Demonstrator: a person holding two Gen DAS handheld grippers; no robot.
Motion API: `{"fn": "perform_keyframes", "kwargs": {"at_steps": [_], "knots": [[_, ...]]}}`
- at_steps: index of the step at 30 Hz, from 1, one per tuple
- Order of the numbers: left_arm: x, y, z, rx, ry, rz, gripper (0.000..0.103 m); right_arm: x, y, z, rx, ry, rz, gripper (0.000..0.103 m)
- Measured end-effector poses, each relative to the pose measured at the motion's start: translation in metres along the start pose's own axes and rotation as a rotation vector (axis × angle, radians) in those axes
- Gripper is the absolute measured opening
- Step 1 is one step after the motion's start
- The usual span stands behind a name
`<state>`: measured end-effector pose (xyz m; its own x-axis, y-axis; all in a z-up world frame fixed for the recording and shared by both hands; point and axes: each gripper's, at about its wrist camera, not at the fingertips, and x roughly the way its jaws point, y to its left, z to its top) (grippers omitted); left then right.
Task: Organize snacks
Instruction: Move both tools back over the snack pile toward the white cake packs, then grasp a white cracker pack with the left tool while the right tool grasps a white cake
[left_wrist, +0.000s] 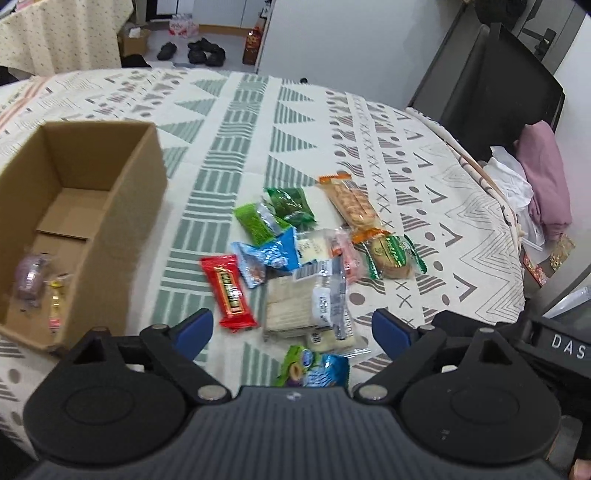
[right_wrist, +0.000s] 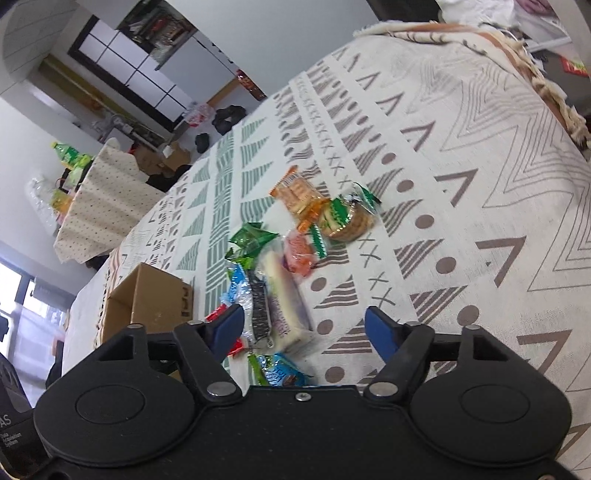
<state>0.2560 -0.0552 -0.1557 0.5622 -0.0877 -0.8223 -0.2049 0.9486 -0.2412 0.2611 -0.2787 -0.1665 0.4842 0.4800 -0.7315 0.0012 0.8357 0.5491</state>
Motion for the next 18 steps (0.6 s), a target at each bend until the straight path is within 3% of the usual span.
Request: {"fn": "perform_keyframes", "kwargs": {"at_steps": [13, 18], "knots": [[0.05, -0.004, 0.008, -0.007, 0.067, -0.044, 0.075, 0.027, -0.013, 0.008, 0.057, 0.045, -0.021, 0.063], [0.066, -0.003, 0.01, -0.01, 0.099, -0.028, 0.064, 0.039, -0.015, 0.012, 0.079, 0.064, -0.008, 0.062]]}}
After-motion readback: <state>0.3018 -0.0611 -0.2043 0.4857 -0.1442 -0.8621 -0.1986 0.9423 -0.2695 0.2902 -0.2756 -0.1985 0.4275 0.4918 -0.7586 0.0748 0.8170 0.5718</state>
